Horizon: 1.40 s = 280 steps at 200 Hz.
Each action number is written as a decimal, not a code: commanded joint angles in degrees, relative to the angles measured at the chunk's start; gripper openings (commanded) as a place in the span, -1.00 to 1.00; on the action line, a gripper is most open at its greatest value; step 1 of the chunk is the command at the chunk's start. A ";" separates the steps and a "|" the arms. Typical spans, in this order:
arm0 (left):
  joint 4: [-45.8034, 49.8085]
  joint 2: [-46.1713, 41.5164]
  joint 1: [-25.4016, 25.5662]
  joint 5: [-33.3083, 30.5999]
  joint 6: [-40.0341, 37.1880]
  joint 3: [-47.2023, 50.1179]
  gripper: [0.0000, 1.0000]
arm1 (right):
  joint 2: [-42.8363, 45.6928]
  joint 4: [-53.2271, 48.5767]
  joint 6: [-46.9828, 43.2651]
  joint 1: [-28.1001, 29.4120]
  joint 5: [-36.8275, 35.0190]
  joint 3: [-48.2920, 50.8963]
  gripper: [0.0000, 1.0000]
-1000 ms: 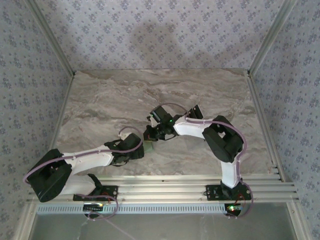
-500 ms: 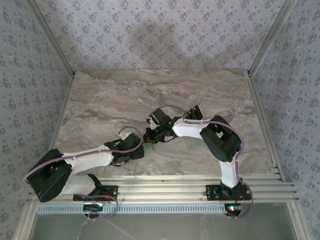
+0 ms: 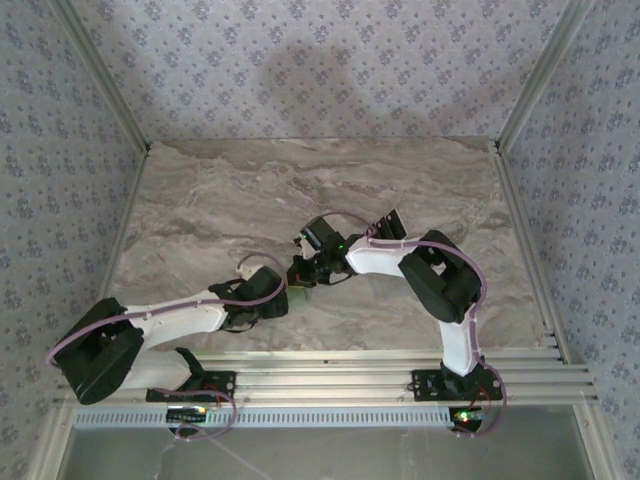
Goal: Put the credit cards into the card holder
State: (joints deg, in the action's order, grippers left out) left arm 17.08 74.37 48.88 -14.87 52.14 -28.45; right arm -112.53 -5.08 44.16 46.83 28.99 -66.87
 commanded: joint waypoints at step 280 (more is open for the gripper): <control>-4.58 5.57 -0.19 5.92 -0.53 3.47 0.72 | 0.14 -2.40 2.38 -1.05 1.15 -2.68 -1.00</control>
State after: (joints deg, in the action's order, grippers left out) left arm 17.78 74.78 48.88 -14.85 52.12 -28.97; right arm -111.72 -6.90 45.69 45.32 30.79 -69.58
